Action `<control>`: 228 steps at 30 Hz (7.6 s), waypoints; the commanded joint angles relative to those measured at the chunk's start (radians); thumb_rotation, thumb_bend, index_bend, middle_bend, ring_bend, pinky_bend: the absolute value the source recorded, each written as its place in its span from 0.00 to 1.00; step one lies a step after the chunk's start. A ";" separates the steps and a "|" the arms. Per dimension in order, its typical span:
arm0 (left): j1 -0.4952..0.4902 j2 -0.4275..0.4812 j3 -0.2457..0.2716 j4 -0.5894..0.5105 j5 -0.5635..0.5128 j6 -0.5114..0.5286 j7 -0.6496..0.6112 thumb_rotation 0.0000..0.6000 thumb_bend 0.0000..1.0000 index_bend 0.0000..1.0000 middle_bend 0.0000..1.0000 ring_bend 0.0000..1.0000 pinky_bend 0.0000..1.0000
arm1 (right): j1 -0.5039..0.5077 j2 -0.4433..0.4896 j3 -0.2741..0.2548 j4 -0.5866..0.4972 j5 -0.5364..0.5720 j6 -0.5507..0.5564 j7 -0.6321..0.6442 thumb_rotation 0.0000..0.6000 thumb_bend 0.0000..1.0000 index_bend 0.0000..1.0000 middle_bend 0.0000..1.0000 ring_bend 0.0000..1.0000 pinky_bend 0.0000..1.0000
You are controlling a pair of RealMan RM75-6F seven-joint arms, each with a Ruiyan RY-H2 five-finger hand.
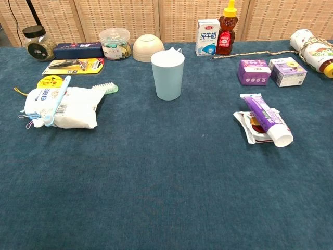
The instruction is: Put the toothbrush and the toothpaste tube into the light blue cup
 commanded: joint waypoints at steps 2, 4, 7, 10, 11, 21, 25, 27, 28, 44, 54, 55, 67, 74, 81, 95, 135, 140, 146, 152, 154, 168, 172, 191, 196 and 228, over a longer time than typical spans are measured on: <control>0.003 0.000 0.002 -0.002 0.000 0.003 0.004 1.00 0.06 0.00 0.00 0.00 0.00 | -0.001 0.001 -0.001 0.002 -0.003 0.004 0.004 1.00 0.00 0.00 0.00 0.00 0.00; 0.005 -0.001 0.003 -0.003 0.000 0.006 0.006 1.00 0.06 0.00 0.00 0.00 0.00 | -0.002 0.003 -0.001 0.003 -0.004 0.006 0.010 1.00 0.00 0.00 0.00 0.00 0.00; 0.009 -0.001 0.004 -0.003 -0.003 0.008 0.008 1.00 0.06 0.00 0.00 0.00 0.00 | -0.001 0.005 -0.001 0.003 -0.007 0.009 0.017 1.00 0.00 0.00 0.00 0.00 0.00; 0.007 -0.002 0.001 0.000 -0.007 0.007 0.004 1.00 0.06 0.00 0.00 0.00 0.00 | 0.001 0.006 0.003 -0.004 -0.012 0.014 0.019 1.00 0.00 0.00 0.00 0.00 0.00; 0.003 -0.003 -0.003 0.003 -0.009 0.004 -0.001 1.00 0.06 0.00 0.00 0.00 0.00 | 0.001 0.006 0.003 -0.004 -0.012 0.014 0.017 1.00 0.00 0.00 0.00 0.00 0.00; -0.139 -0.081 -0.029 0.274 0.125 -0.098 -0.186 1.00 0.06 0.00 0.00 0.00 0.00 | 0.009 0.001 0.008 0.003 0.009 -0.009 0.022 1.00 0.00 0.00 0.00 0.00 0.00; -0.202 -0.118 -0.020 0.425 0.223 -0.100 -0.250 1.00 0.06 0.00 0.00 0.00 0.00 | 0.009 0.002 0.009 0.004 0.013 -0.010 0.026 1.00 0.00 0.00 0.00 0.00 0.00; -0.239 -0.154 -0.018 0.523 0.293 -0.069 -0.283 1.00 0.07 0.00 0.00 0.00 0.00 | 0.008 0.003 0.010 0.004 0.014 -0.007 0.027 1.00 0.00 0.00 0.00 0.00 0.00; -0.261 -0.181 -0.014 0.593 0.329 -0.052 -0.301 1.00 0.07 0.00 0.00 0.00 0.00 | 0.007 0.004 0.010 0.003 0.015 -0.005 0.028 1.00 0.00 0.00 0.00 0.00 0.00; -0.505 -0.553 0.091 1.310 0.491 -0.033 -0.397 1.00 0.36 0.00 0.00 0.00 0.00 | 0.008 -0.004 0.015 0.000 0.033 -0.018 -0.001 1.00 0.00 0.00 0.00 0.00 0.00; -0.573 -0.648 0.121 1.380 0.462 -0.058 -0.365 1.00 0.47 0.04 0.00 0.00 0.00 | 0.012 -0.006 0.021 0.008 0.053 -0.029 0.005 1.00 0.00 0.00 0.00 0.00 0.00; -0.577 -0.650 0.126 1.381 0.458 -0.061 -0.369 1.00 0.47 0.05 0.00 0.00 0.00 | 0.012 -0.005 0.022 0.009 0.055 -0.030 0.008 1.00 0.00 0.00 0.00 0.00 0.00; -0.568 -0.614 0.168 1.384 0.427 -0.034 -0.437 1.00 0.35 0.20 0.00 0.00 0.00 | 0.011 -0.003 0.026 0.015 0.064 -0.029 0.024 1.00 0.00 0.00 0.00 0.00 0.00; -0.562 -0.621 0.174 1.387 0.391 -0.052 -0.477 1.00 0.32 0.29 0.00 0.00 0.00 | 0.013 -0.006 0.023 0.008 0.055 -0.028 0.017 1.00 0.00 0.00 0.00 0.00 0.00; -0.564 -0.639 0.189 1.409 0.374 -0.077 -0.502 1.00 0.29 0.34 0.00 0.00 0.00 | 0.013 -0.013 0.022 0.005 0.060 -0.032 -0.004 1.00 0.00 0.00 0.00 0.00 0.00; -0.601 -0.678 0.192 1.422 0.345 -0.113 -0.493 1.00 0.29 0.36 0.00 0.00 0.00 | 0.014 -0.019 0.024 0.005 0.068 -0.038 -0.014 1.00 0.00 0.00 0.00 0.00 0.00; -0.628 -0.738 0.201 1.403 0.303 -0.165 -0.394 1.00 0.39 0.59 0.00 0.00 0.00 | 0.017 -0.017 0.024 0.010 0.071 -0.042 0.003 1.00 0.00 0.00 0.00 0.00 0.00; -0.627 -0.732 0.197 1.403 0.297 -0.149 -0.392 1.00 0.39 0.60 0.00 0.00 0.00 | 0.017 -0.017 0.023 0.009 0.070 -0.044 0.002 1.00 0.00 0.00 0.00 0.00 0.00; -0.629 -0.709 0.168 1.366 0.274 -0.096 -0.413 1.00 0.39 0.61 0.00 0.00 0.00 | 0.017 -0.015 0.022 0.006 0.069 -0.043 0.006 1.00 0.00 0.00 0.00 0.00 0.00; -0.638 -0.669 0.120 1.263 0.239 -0.040 -0.466 1.00 0.39 0.61 0.00 0.00 0.00 | 0.018 -0.014 0.021 0.005 0.069 -0.045 0.008 1.00 0.00 0.00 0.00 0.00 0.00; -0.645 -0.637 0.093 1.176 0.219 -0.022 -0.502 1.00 0.39 0.61 0.00 0.00 0.00 | 0.019 -0.014 0.022 0.006 0.070 -0.047 0.009 1.00 0.00 0.00 0.00 0.00 0.00; -0.741 -0.371 -0.092 0.431 -0.004 -0.276 -0.573 1.00 0.39 0.60 0.00 0.00 0.00 | 0.030 -0.017 0.025 0.017 0.086 -0.072 0.021 1.00 0.00 0.00 0.00 0.00 0.00; -0.774 -0.362 -0.148 0.358 -0.088 -0.368 -0.602 1.00 0.39 0.60 0.00 0.00 0.00 | 0.037 -0.021 0.032 0.030 0.107 -0.091 0.026 1.00 0.00 0.00 0.00 0.00 0.00; -0.950 -0.463 -0.304 0.359 -0.338 -0.682 -0.554 1.00 0.39 0.58 0.00 0.00 0.00 | 0.034 -0.031 0.052 0.052 0.133 -0.072 0.012 1.00 0.00 0.00 0.00 0.00 0.00; -0.983 -0.518 -0.334 0.399 -0.407 -0.745 -0.572 1.00 0.39 0.58 0.00 0.00 0.00 | 0.039 -0.033 0.057 0.060 0.152 -0.091 0.020 1.00 0.00 0.00 0.00 0.00 0.00; -1.008 -0.753 -0.389 0.729 -0.322 -0.789 -0.819 1.00 0.38 0.00 0.00 0.00 0.00 | 0.064 -0.040 0.062 0.089 0.207 -0.162 0.055 1.00 0.00 0.00 0.00 0.00 0.00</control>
